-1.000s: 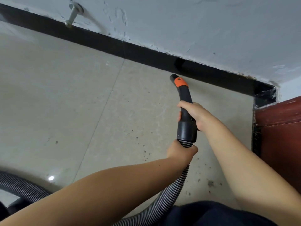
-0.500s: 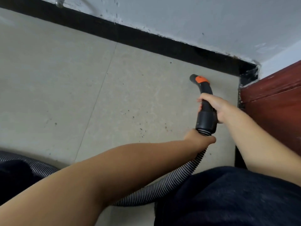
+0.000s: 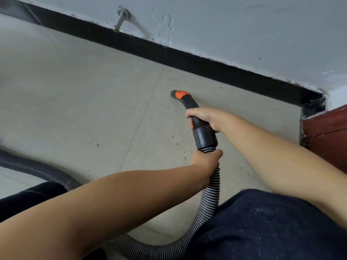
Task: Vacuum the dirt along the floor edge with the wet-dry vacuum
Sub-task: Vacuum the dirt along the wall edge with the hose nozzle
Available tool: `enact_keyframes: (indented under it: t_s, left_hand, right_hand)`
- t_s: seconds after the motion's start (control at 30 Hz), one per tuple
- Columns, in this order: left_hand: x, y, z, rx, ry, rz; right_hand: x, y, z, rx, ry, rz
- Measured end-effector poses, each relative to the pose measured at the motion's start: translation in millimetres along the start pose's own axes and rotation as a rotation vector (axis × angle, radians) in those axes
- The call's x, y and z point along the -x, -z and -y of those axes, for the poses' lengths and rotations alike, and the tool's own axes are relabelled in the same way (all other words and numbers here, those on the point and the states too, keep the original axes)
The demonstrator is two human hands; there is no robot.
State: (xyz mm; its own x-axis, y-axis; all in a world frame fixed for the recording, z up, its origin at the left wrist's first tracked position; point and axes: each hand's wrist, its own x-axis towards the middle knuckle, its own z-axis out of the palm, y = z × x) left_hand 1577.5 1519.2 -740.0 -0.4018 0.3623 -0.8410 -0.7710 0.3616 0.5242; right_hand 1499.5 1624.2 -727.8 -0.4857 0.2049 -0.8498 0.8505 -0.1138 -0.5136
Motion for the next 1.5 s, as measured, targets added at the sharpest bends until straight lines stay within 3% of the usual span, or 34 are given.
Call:
enact_keyframes:
  t_s: [0.27,0.43,0.63,1.0,1.3,1.5]
  left_hand:
    - [22.0,-8.4,-52.5,-0.026,-0.112,0.061]
    - [101.4,6.3,-106.0,-0.097,-0.165,0.092]
    - [212.1,31.5,-192.5,-0.09,-0.188,0.002]
    - [462.2,114.2,-325.9,-0.028,-0.298,-0.098]
    - [620.1,221.1,-352.0,0.168,-0.465,-0.45]
    - [678.1,331.2,-343.1,0.234,-0.597,-0.572]
  right_hand:
    - [24.2,31.3,48.0,-0.101,0.133,-0.113]
    - [109.0,21.3,105.9,-0.071,0.228,-0.182]
    - [232.8,-12.4,211.3,0.052,0.352,-0.159]
    - [475.8,-103.3,382.8,0.128,0.627,0.132]
    - [616.2,-246.6,461.2,0.258,0.839,0.49]
    - [643.7,-374.2,491.7,0.249,0.823,0.602]
